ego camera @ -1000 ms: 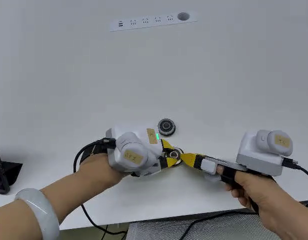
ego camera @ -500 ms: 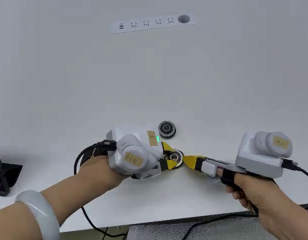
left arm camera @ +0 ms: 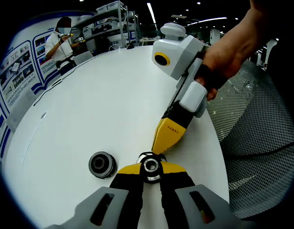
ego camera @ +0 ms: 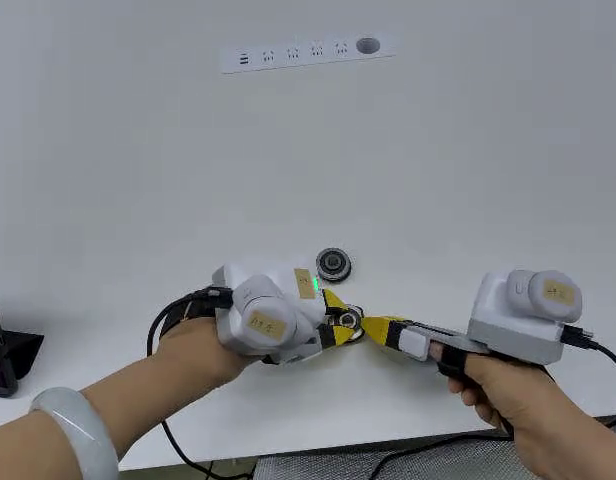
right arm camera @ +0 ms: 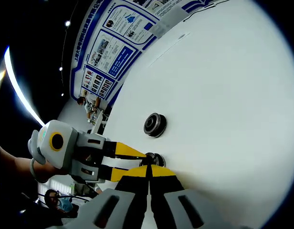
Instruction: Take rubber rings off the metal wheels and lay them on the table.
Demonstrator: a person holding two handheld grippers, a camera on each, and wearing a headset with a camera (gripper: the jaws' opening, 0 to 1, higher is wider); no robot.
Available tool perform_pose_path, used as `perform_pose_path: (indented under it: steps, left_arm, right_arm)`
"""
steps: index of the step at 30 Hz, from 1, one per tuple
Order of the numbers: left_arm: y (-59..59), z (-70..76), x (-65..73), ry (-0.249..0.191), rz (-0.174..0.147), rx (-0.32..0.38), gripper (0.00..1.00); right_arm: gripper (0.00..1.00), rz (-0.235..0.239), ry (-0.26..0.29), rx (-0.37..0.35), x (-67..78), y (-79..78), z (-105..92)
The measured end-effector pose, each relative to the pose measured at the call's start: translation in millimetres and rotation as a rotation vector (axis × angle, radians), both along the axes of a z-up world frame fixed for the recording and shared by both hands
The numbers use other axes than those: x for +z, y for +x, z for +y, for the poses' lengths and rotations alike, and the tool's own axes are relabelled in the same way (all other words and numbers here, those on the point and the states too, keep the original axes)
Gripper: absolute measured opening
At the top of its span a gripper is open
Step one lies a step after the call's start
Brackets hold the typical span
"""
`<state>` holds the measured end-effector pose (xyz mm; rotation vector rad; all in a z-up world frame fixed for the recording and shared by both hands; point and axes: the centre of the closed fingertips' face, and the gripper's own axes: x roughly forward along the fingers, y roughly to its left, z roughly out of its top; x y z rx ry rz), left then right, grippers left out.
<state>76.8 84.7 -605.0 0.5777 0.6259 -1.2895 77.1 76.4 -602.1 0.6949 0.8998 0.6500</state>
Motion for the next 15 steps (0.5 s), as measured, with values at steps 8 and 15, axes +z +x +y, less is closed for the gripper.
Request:
perform_pose_path:
  steps: [8, 15]
  left_arm:
    - [0.0, 0.2, 0.1, 0.000, -0.001, 0.000, 0.13]
    - [-0.1, 0.4, 0.4, 0.000, -0.004, 0.000, 0.13]
  right_arm:
    - [0.02, -0.013, 0.063, -0.015, 15.8, 5.2, 9.6]
    - [0.02, -0.003, 0.032, -0.026, 9.0, 6.2, 2.3]
